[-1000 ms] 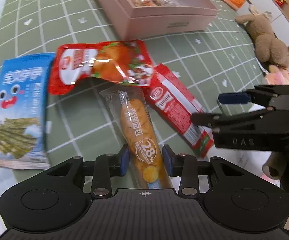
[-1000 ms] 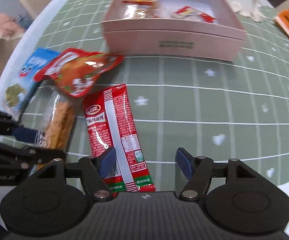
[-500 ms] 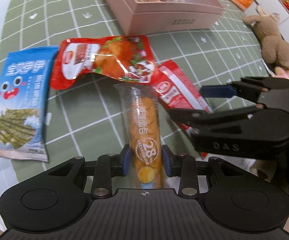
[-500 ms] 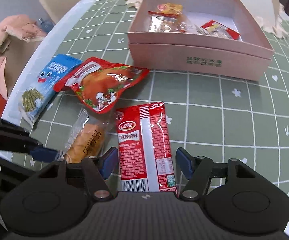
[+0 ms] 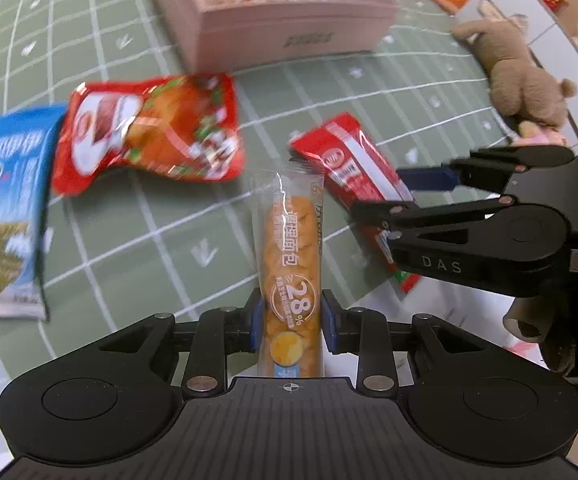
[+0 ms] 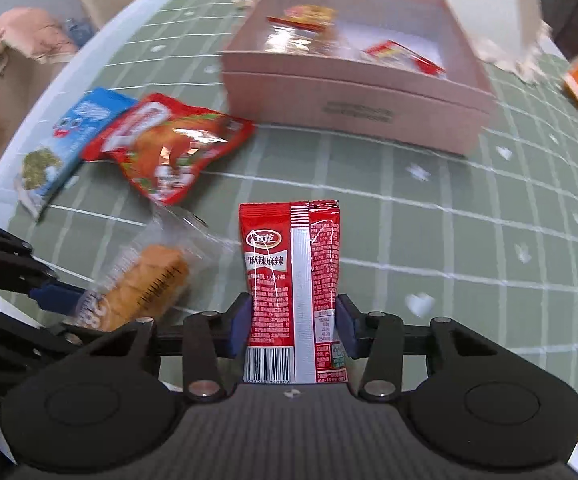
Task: Organize snacks
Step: 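Grasp the bread stick packet with left tool while right grasps the red spicy strip packet, then drop the bread stick packet into the box with left tool while right carries the red strip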
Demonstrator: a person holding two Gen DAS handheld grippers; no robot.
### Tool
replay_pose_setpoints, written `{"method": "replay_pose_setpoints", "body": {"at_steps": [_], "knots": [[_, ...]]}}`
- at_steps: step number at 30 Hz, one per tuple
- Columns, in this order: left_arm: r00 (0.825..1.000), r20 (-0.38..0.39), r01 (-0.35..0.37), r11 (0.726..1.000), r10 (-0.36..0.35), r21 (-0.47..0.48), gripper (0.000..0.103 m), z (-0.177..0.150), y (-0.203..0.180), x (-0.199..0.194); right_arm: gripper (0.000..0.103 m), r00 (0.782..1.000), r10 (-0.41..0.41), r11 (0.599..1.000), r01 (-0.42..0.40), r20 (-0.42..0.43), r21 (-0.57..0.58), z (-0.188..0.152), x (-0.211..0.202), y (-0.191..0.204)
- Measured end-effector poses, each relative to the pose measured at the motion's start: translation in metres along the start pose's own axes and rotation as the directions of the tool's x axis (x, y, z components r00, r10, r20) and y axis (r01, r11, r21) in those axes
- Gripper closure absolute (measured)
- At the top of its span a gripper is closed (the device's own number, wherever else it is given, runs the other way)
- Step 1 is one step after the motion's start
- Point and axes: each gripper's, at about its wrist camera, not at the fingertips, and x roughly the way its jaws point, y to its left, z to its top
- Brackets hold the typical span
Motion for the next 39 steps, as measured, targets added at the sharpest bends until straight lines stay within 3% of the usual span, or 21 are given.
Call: {"method": "replay_pose_setpoints", "body": {"at_steps": [11, 20, 24, 28, 31, 33, 37, 39], "knots": [[0.998, 0.044, 0.046, 0.997, -0.049, 0.068, 0.07, 0.021, -0.038, -0.011, 0.06, 0.998, -0.017, 0.996, 0.011, 0.066, 0.086, -0.015, -0.031, -0.044], [0.993, 0.107, 0.053, 0.998, -0.057, 0.036, 0.071, 0.05, -0.037, -0.028, 0.06, 0.997, -0.025, 0.995, 0.018, 0.077, 0.093, -0.016, -0.032, -0.051], [0.974, 0.217, 0.056, 0.998, -0.06, 0.023, 0.071, 0.089, -0.032, -0.066, 0.06, 0.996, -0.031, 0.996, 0.025, 0.08, 0.085, -0.013, -0.032, -0.051], [0.931, 0.361, 0.054, 0.999, -0.047, -0.007, 0.07, 0.151, -0.027, -0.099, 0.06, 0.995, -0.026, 0.997, 0.019, 0.098, 0.072, -0.006, -0.037, -0.046], [0.921, 0.381, 0.13, 0.986, -0.081, -0.105, 0.069, 0.198, -0.005, -0.091, 0.06, 0.994, -0.019, 0.998, 0.013, 0.111, 0.055, 0.001, -0.043, -0.04], [0.914, 0.399, 0.124, 0.985, -0.067, -0.119, 0.069, 0.21, 0.003, -0.084, 0.06, 0.992, -0.013, 0.999, 0.007, 0.122, 0.044, 0.005, -0.05, -0.038], [0.912, 0.403, 0.135, 0.984, -0.078, -0.114, 0.069, 0.188, 0.021, -0.077, 0.06, 0.989, 0.005, 0.998, -0.013, 0.147, 0.06, 0.025, -0.067, -0.047], [0.922, 0.384, 0.113, 0.984, -0.052, -0.138, 0.069, 0.168, 0.033, -0.071, 0.06, 0.985, 0.005, 0.997, -0.019, 0.17, 0.079, 0.049, -0.073, -0.055]]}}
